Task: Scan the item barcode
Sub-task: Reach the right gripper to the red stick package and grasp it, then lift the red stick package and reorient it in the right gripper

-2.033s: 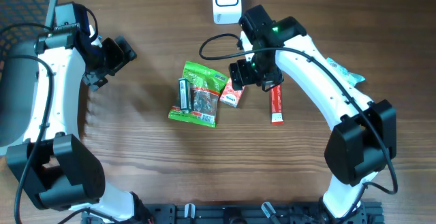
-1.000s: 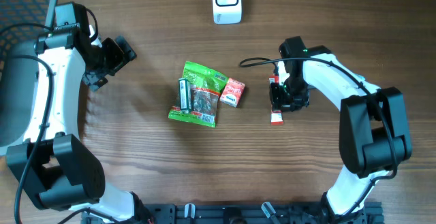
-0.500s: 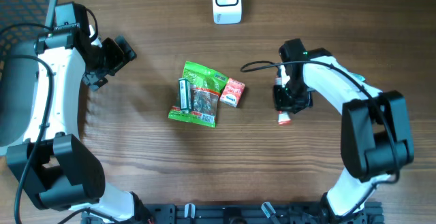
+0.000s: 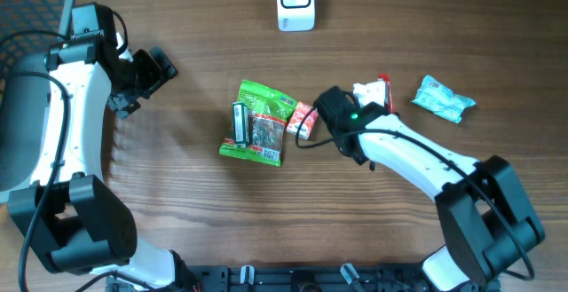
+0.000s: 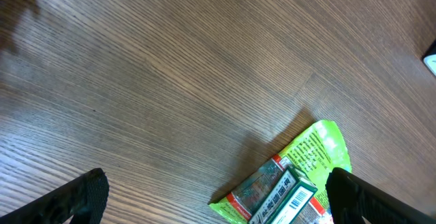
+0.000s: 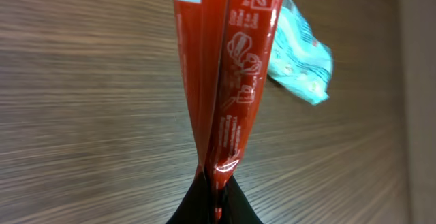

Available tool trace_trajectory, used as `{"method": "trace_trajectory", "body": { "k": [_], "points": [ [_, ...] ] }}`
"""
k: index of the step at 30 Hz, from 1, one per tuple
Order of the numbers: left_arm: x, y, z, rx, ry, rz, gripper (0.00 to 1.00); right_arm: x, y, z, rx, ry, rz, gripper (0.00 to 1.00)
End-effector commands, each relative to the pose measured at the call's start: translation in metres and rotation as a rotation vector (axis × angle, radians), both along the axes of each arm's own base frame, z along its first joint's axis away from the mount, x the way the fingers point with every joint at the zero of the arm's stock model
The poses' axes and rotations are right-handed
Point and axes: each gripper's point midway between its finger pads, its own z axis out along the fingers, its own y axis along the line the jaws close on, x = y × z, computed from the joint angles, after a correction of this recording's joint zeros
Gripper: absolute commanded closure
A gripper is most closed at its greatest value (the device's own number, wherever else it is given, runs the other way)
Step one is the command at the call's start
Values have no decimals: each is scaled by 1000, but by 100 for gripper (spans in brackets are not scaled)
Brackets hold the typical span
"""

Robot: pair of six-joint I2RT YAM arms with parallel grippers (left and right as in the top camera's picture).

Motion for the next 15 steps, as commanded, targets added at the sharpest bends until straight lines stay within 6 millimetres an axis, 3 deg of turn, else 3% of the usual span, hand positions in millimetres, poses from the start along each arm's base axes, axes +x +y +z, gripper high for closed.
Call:
{"method": "trace_trajectory", "body": {
  "k": [1, 7, 13, 15],
  "points": [
    [-1, -1, -4, -8, 10, -9, 0, -1, -6, -8, -24, -42, -19, 96],
    [-1, -1, -4, -8, 10, -9, 0, -5, 14, -31, 102, 55, 39, 95],
    [-1, -1, -4, -8, 10, -9, 0, -9, -9, -40, -40, 30, -35, 96],
    [-1, -1, -4, -8, 10, -9, 0, -9, -12, -56, -37, 67, -44, 96]
  ]
}}
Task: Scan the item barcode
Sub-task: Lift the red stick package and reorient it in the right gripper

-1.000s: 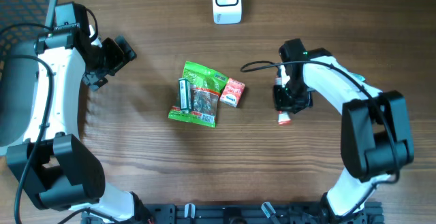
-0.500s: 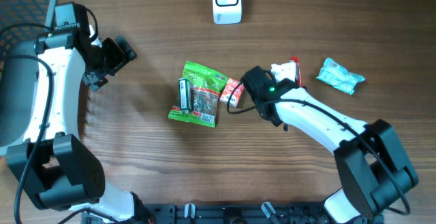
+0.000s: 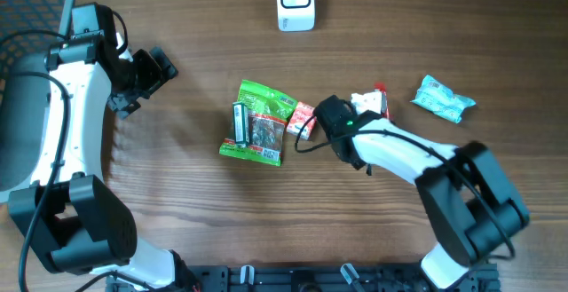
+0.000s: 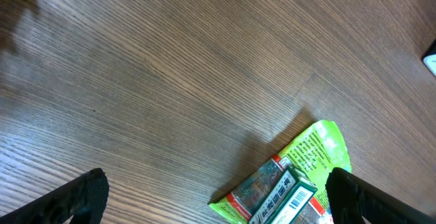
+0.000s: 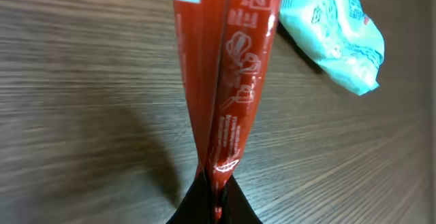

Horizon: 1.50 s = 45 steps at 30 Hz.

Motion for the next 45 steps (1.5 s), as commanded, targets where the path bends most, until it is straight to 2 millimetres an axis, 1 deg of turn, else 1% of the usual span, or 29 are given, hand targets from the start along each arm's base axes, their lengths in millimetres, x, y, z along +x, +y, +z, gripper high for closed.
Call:
{"method": "trace_trajectory", "body": {
  "k": [1, 2, 3, 4, 6, 8, 9, 10, 11, 13, 14, 16, 17, 19, 20, 21, 22, 25, 28, 30, 31, 33, 36, 38, 40, 41, 43, 44, 45],
  "points": [
    [-1, -1, -4, -8, 10, -9, 0, -4, -12, -25, -33, 42, -33, 96],
    [-1, -1, -4, -8, 10, -9, 0, -4, -8, -31, -10, 66, -18, 94],
    [-1, -1, -4, -8, 10, -9, 0, -4, 2, -43, 52, 120, 24, 93],
    [-1, -1, -4, -8, 10, -9, 0, -5, 10, -49, 95, 151, 52, 93],
    [-1, -1, -4, -8, 10, -9, 0, -5, 17, -52, 132, 168, 68, 94],
    [-1, -1, -4, -8, 10, -9, 0, -5, 17, -53, 137, 170, 70, 93],
    [-1, -1, -4, -8, 10, -9, 0, -5, 18, -53, 134, 176, 79, 89],
    [-1, -1, -4, -8, 10, -9, 0, -5, 18, -52, 130, 181, 88, 77],
    [-1, -1, -4, -8, 10, -9, 0, -4, 18, -52, 132, 180, 87, 72],
    [-1, -1, -4, -8, 10, -9, 0, -2, 21, -50, 141, 177, 89, 67],
    [-1, -1, -4, -8, 10, -9, 0, 0, 22, -48, 143, 173, 89, 66],
    [-1, -1, -4, -8, 10, -9, 0, 4, 26, -44, 159, 171, 103, 67],
    [-1, -1, -4, -8, 10, -9, 0, 5, 32, -42, 184, 182, 126, 67],
    [-1, -1, -4, -8, 10, -9, 0, 8, 49, -38, 262, 201, 175, 77],
    [-1, -1, -4, -8, 10, -9, 0, 9, 53, -35, 284, 196, 179, 83],
    [-1, -1, -4, -8, 10, -9, 0, 11, 57, -31, 310, 188, 185, 92],
    [-1, -1, -4, -8, 10, -9, 0, 12, 60, -27, 325, 179, 189, 95],
    [-1, -1, -4, -8, 10, -9, 0, 14, 66, -16, 360, 158, 210, 96],
    [-1, -1, -4, -8, 10, -9, 0, 9, 84, -16, 459, 191, 247, 96],
    [-1, -1, -4, -8, 10, -9, 0, 2, 100, -19, 557, 230, 265, 96],
    [-1, -1, -4, -8, 10, -9, 0, 1, 101, -20, 558, 233, 260, 96],
    [-1, -1, -4, -8, 10, -9, 0, 6, 83, -16, 430, 190, 241, 96],
    [-1, -1, -4, -8, 10, -9, 0, 16, 56, -4, 243, 113, 215, 96],
    [-1, -1, -4, -8, 10, -9, 0, 19, 29, 10, 81, 67, 167, 96],
    [-1, -1, -4, -8, 10, -9, 0, 17, 0, 30, -100, 26, 122, 96],
    [-1, -1, -4, -8, 10, -9, 0, 17, -8, 38, -161, 12, 111, 96],
    [-1, -1, -4, -8, 10, -9, 0, 15, -19, 48, -255, 17, 115, 96],
    [-1, -1, -4, -8, 10, -9, 0, 14, -18, 46, -245, 30, 122, 96],
    [-1, -1, -4, -8, 10, -9, 0, 11, -14, 39, -207, 59, 132, 96]
  ]
}}
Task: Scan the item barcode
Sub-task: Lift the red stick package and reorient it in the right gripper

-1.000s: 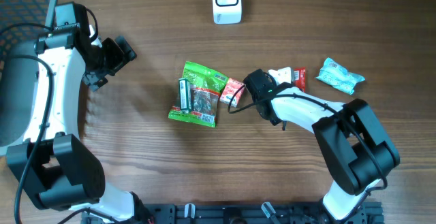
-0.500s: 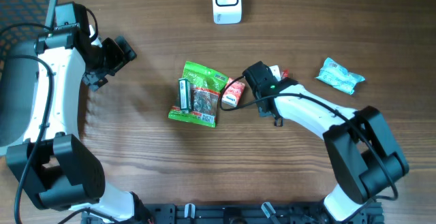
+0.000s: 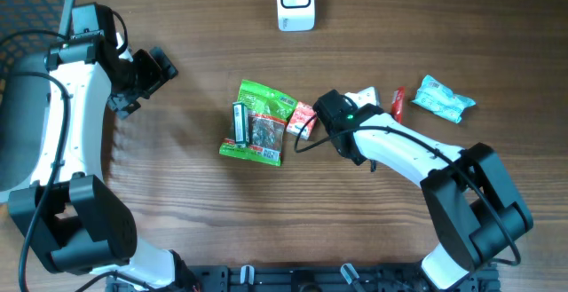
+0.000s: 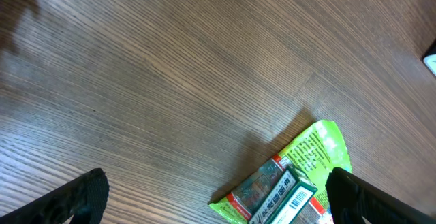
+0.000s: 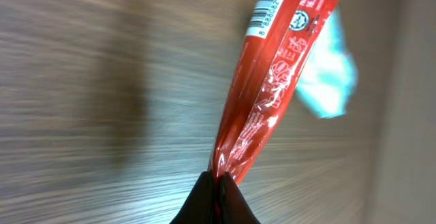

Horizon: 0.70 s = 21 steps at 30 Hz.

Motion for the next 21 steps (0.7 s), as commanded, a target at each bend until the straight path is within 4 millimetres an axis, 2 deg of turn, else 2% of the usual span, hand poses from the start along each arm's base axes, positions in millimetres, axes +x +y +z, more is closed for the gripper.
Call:
{"method": "trace_trajectory", "body": {
  "k": [1, 4, 12, 16, 18, 19, 21],
  "points": [
    [-1, -1, -4, -8, 10, -9, 0, 4, -3, 8, -29, -37, -2, 96],
    [-1, -1, -4, -8, 10, -9, 0, 0, 2, -5, 20, -9, -1, 96],
    [-1, -1, -4, -8, 10, -9, 0, -4, -5, -36, -126, 179, 154, 96],
    [-1, -1, -4, -8, 10, -9, 0, -5, 8, -49, -37, 202, 168, 96],
    [-1, -1, -4, -8, 10, -9, 0, -5, 30, -65, 95, 246, 221, 83],
    [-1, -1, -4, -8, 10, -9, 0, -5, 34, -66, 118, 248, 228, 79],
    [-1, -1, -4, -8, 10, -9, 0, -1, 36, -64, 124, 231, 229, 77]
  ]
}}
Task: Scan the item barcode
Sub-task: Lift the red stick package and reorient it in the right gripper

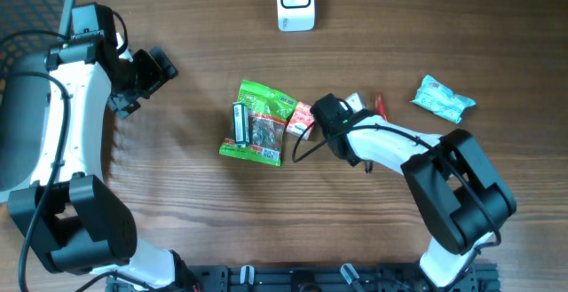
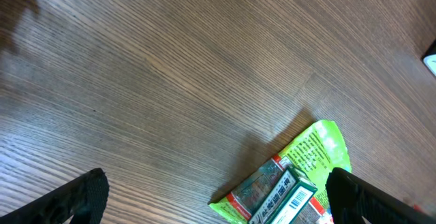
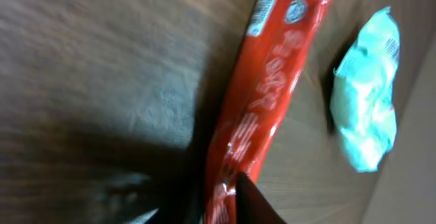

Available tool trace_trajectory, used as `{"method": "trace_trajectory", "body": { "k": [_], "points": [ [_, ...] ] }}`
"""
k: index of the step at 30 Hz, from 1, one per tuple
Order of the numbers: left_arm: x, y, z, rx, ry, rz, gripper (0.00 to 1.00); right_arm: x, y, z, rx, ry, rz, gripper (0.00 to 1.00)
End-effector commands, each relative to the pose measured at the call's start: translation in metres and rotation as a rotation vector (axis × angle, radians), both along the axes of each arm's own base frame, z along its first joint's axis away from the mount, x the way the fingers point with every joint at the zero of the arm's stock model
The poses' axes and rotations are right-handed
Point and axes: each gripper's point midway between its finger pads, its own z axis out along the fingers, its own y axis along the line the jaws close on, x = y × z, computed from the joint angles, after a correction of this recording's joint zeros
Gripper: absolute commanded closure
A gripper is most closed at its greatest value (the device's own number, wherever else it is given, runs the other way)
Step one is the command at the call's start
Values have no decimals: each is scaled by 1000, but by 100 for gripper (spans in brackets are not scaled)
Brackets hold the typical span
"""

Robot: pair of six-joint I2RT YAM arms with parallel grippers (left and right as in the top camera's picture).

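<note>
My right gripper [image 1: 353, 107] is shut on a long red packet [image 1: 379, 106], right of the table's middle. In the right wrist view the red packet [image 3: 272, 81] runs up from the shut jaws [image 3: 228, 200], its barcode end far from the fingers and its shadow close beside it. The white barcode scanner [image 1: 295, 1] stands at the table's far edge. My left gripper [image 1: 153, 68] hangs open at the far left, holding nothing; its fingers [image 2: 82, 197] frame bare wood.
A green pouch [image 1: 257, 123] with a green box on it lies mid-table, also seen as the pouch [image 2: 310, 163] in the left wrist view. A small red-and-white box [image 1: 303, 119] lies beside my right gripper. A teal packet [image 1: 442, 98] lies to the right.
The red packet's free end has moved left, away from the teal packet. The right wrist has turned, and its view now shows the packet slanted with a dark shadow beside it. The left arm is unchanged.
My right gripper stayed shut on the red packet throughout, between the small box and the teal packet. First the packet stood straight up from the jaws, then it leaned right beside the teal packet, and now it is back nearer the gripper. The left arm never moved.
</note>
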Motion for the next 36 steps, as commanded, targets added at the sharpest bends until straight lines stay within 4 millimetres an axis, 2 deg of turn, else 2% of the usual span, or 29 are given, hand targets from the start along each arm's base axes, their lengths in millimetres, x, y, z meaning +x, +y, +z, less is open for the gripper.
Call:
{"method": "trace_trajectory", "body": {
  "k": [1, 4, 7, 9, 12, 14, 18, 22, 25, 32, 34, 36],
  "points": [
    [-1, -1, -4, -8, 10, -9, 0, -7, 20, -16, 120, 84, 35, 77],
    [-1, -1, -4, -8, 10, -9, 0, 2, 30, 7, 177, 38, 42, 73],
    [-1, -1, -4, -8, 10, -9, 0, 5, 52, 30, 328, 6, 68, 57],
    [-1, -1, -4, -8, 10, -9, 0, 4, 67, 55, 472, -16, 91, 49],
    [-1, -1, -4, -8, 10, -9, 0, 5, 61, 82, 585, -74, 31, 43],
    [-1, -1, -4, -8, 10, -9, 0, 4, 50, 90, 658, -83, -41, 39],
    [-1, -1, -4, -8, 10, -9, 0, -9, 25, 76, 876, 53, -201, 40],
    [-1, -1, -4, -8, 10, -9, 0, -12, -6, 56, 964, 97, -353, 46],
    [-1, -1, -4, -8, 10, -9, 0, -14, -5, 47, 1019, 161, -314, 50],
    [-1, -1, -4, -8, 10, -9, 0, -10, -8, 17, 987, 206, -328, 59],
    [-1, -1, -4, -8, 10, -9, 0, -6, -10, 10, 980, 203, -331, 70],
    [-1, -1, -4, -8, 10, -9, 0, -2, -11, 10, 984, 188, -327, 69]
  ]
}}
